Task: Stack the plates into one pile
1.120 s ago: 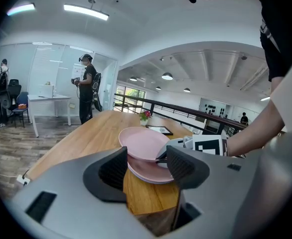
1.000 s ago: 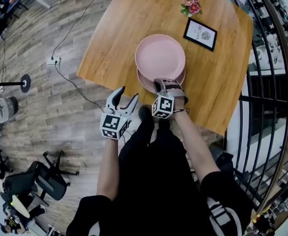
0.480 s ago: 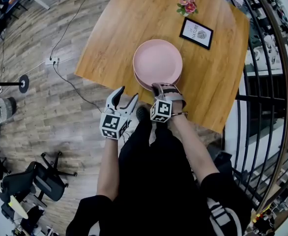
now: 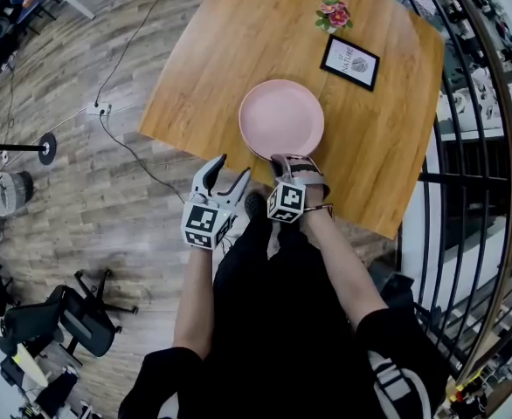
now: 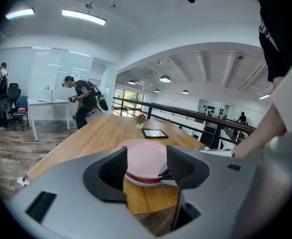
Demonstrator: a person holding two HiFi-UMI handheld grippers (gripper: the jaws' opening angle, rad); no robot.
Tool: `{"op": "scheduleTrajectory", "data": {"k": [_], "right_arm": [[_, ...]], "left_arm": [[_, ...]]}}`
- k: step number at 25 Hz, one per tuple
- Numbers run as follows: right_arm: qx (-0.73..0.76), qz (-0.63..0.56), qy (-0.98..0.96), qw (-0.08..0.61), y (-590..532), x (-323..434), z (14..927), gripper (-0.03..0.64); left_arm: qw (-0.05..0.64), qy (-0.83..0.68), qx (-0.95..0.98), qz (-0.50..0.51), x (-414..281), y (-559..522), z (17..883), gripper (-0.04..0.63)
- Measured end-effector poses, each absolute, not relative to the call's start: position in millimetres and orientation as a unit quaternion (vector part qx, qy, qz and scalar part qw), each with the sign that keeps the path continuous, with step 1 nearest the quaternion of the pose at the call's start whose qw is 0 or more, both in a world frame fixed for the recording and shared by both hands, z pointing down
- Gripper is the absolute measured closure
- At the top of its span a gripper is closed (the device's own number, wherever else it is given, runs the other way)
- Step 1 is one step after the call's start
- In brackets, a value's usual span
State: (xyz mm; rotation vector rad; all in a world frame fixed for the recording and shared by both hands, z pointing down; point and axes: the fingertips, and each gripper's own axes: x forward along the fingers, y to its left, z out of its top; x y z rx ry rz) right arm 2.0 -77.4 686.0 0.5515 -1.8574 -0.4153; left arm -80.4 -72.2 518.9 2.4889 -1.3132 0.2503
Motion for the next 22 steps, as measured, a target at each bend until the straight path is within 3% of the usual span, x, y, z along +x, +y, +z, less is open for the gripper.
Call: {"op": "scheduleTrajectory", "data": {"k": [5,14,22], "right_arm": [[0.234,-0.171,-0.786,0.547,-75.2,4.2,684.8,0.581],[0.23,-0.155,-0.801,0.531,-70.3,4.8,676.4,0.492],[0.234,-0.178,-0.802,0.519,-62.4,27.7,658.7,0.499]], "left_arm": [[0.155,-0.462,0.869,0.089,-78.3,-69.9,512.2,0.334],[0.159,-0.467,0.865,0.088,-72.4,-60.0,510.2,0.335],[0.167,-0.476,0.859,0.089,-57.6,-52.0,516.2,0.336]]}}
